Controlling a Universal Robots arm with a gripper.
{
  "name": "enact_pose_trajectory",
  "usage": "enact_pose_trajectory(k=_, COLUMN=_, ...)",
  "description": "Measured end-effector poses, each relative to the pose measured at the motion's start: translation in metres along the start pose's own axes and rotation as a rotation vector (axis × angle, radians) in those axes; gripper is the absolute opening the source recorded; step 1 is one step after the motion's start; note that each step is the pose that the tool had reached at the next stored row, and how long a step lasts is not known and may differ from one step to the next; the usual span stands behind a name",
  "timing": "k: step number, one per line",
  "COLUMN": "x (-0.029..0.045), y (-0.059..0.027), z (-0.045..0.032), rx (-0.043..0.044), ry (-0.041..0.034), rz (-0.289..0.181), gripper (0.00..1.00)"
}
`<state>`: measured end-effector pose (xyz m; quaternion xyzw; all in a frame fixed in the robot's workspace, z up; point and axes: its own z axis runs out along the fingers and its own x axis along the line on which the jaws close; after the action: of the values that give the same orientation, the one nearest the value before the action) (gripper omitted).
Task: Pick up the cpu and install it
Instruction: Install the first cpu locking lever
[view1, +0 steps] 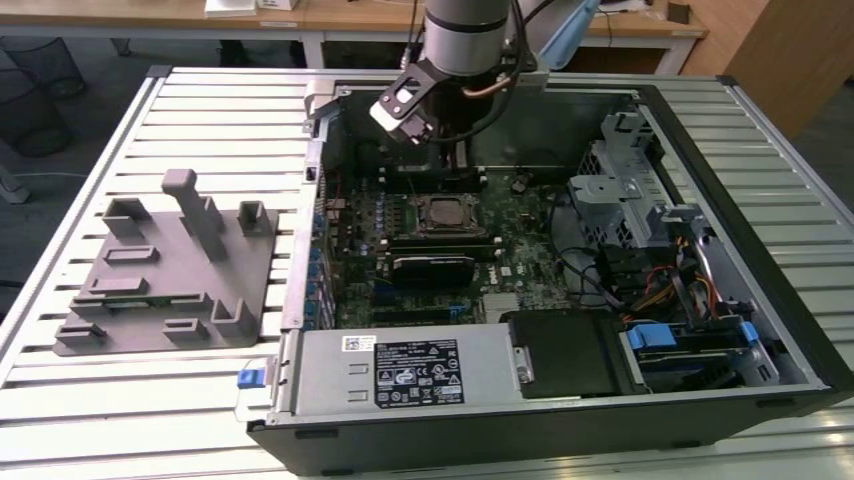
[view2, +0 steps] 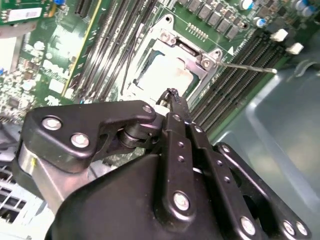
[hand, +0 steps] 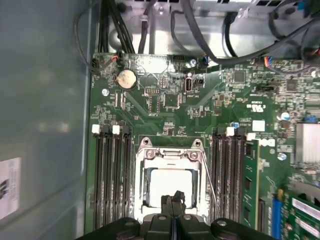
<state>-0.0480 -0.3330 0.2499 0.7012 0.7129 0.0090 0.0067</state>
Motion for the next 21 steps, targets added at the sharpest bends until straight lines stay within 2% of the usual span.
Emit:
enact_pose_trajectory(k=4, x=0.0, y=0.0003, z=-0.0146, rx=0.0003, ry=-0.0004, rz=0.0, gripper=0.11)
enact_pose_trajectory(k=10, x=-0.0004, y=0.0, z=-0.0155, rx=0.0001, ry=-0.0007, rz=-0.02, gripper=0.11)
enact_pose_trajectory(k=21, x=-0.0004, y=-0.0001, z=-0.0148, rx=0.0006, ry=0.0024, rz=-0.219, gripper=0.11)
